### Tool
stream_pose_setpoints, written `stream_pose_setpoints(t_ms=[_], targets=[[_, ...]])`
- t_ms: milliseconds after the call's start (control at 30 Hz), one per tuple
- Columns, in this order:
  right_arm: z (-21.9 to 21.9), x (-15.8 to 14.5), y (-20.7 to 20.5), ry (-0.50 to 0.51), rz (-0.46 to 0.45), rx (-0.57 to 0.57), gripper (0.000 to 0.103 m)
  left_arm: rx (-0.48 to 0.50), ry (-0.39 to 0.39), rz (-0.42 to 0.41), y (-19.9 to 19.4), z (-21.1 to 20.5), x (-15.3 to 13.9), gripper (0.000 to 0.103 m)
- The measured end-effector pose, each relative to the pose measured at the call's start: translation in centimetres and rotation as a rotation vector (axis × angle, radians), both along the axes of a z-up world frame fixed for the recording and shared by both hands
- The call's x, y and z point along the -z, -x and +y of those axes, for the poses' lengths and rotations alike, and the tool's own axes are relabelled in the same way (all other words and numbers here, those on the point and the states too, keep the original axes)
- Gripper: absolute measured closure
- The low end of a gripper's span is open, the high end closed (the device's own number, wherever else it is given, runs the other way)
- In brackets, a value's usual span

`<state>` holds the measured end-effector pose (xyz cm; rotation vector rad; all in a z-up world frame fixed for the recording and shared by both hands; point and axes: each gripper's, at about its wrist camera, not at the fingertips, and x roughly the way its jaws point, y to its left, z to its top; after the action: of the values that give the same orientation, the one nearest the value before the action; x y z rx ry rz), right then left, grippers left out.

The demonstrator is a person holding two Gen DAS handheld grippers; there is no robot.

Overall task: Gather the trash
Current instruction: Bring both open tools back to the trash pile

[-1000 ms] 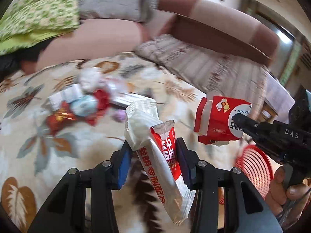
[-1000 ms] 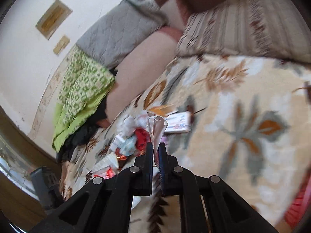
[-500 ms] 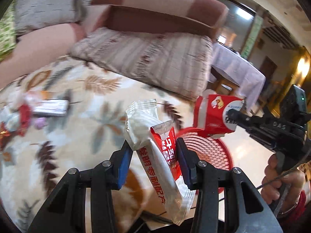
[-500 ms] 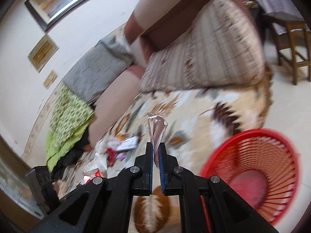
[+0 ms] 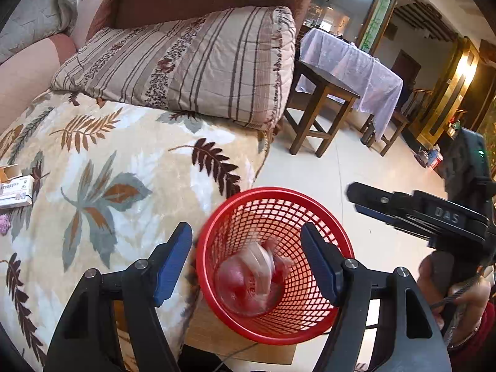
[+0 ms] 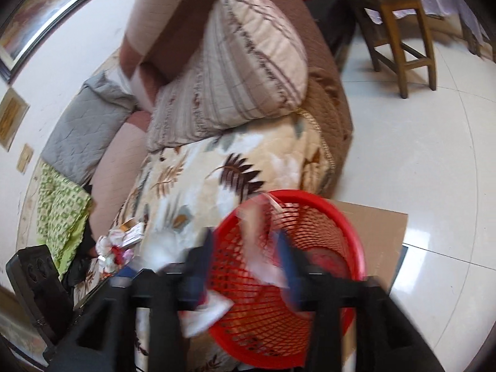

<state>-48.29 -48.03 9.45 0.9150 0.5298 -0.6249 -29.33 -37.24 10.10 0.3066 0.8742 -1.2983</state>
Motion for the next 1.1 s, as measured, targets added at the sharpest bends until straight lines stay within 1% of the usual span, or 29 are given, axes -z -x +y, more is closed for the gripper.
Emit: stream_pose_setpoints(t_ms=[100, 133, 200, 233, 267, 367, 400, 433, 500, 567, 700, 800, 967, 1100], targets=[[-0.3, -0.7, 0.2, 0.028, 0.01, -0.002, 0.046, -0.016, 0.032, -0.026, -0.8, 0.5, -1.2, 0.032], [-0.4, -1.0, 0.4, 0.029, 0.003, -0.005, 0.046, -0.036, 0.051, -0.06, -1.1, 1.0, -1.8, 0.032], [-0.4, -2.0, 0.6, 0.033, -0.007, -0.004, 0.046, -0.071, 0.075, -0.102, -1.5, 2.1, -2.3, 0.031], [-0.3, -2.6, 0.7, 0.041, -0.011, -0.009, 0.046, -0.09, 0.083, -0.12, -1.7, 2.5, -2.4, 0.031], [-0.1, -3.1, 0.7, 0.051, -0.016, -0.013, 0.046, -0.126, 0.087, -0.161, -1.8, 3.2, -2.3, 0.031], [1.7, -5.4, 0.8, 0.112, -0.029, -0.033, 0.046, -0.21, 0.107, -0.252, -1.9, 5.0, -1.5, 0.031], [2.3, -6.1, 0.8, 0.138, -0.028, -0.034, 0.046, -0.238, 0.102, -0.281, -1.9, 5.4, -1.3, 0.031], [3.3, -6.9, 0.8, 0.164, -0.018, -0.034, 0.046, -0.252, 0.1, -0.288, -1.8, 5.9, -1.1, 0.031], [4.5, -7.6, 0.5, 0.183, -0.005, -0.055, 0.046, -0.24, 0.101, -0.277, -1.8, 6.5, -1.1, 0.031], [6.1, -8.5, 0.7, 0.204, 0.017, -0.07, 0.046, -0.238, 0.103, -0.294, -1.7, 6.8, -1.5, 0.031], [8.5, -10.3, 1.9, 0.248, 0.038, -0.075, 0.046, -0.262, 0.123, -0.292, -1.5, 7.3, -2.6, 0.031], [9.8, -11.0, 2.9, 0.279, 0.061, -0.065, 0.046, -0.259, 0.152, -0.284, -0.9, 8.0, -3.6, 0.031], [10.8, -11.6, 3.4, 0.262, 0.078, -0.054, 0.046, -0.238, 0.195, -0.355, 1.0, 9.5, -5.7, 0.031], [12.0, -12.6, 2.9, 0.276, 0.08, -0.056, 0.046, -0.236, 0.227, -0.369, 1.3, 11.0, -7.2, 0.031]])
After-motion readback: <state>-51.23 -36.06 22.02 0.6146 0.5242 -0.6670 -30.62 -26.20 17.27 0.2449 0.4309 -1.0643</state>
